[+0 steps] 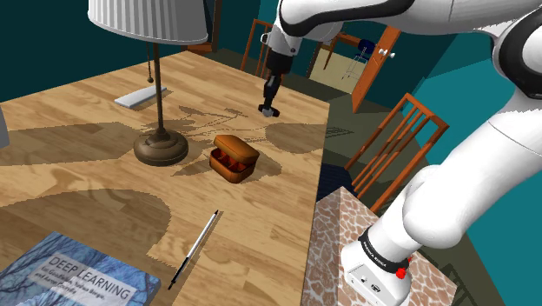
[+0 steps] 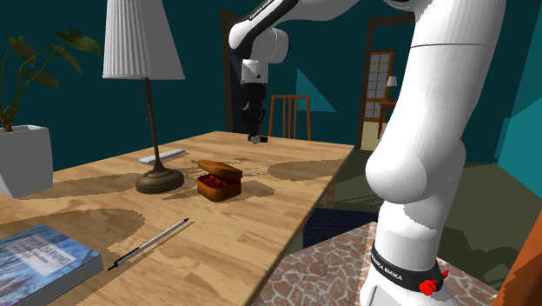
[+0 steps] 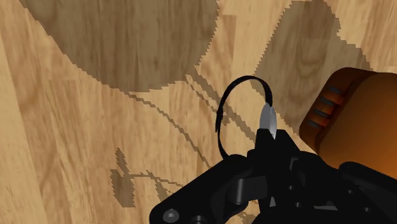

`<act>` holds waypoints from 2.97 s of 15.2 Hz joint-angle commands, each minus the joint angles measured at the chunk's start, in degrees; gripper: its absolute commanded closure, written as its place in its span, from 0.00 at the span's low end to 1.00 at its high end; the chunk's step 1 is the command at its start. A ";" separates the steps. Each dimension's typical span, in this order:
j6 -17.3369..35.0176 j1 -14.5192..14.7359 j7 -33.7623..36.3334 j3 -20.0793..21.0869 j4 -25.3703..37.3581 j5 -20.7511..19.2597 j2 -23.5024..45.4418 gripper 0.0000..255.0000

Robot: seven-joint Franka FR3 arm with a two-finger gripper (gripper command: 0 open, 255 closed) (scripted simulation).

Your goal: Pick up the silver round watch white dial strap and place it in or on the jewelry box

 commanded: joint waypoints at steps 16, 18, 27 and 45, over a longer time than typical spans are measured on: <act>-8.20 4.22 9.92 5.18 5.04 0.88 -4.01 1.00; -8.45 5.43 12.62 6.74 5.24 1.24 -4.35 1.00; -5.99 8.03 18.21 10.18 3.52 2.00 -4.22 1.00; 5.02 8.20 17.32 10.49 -5.61 2.24 -2.31 1.00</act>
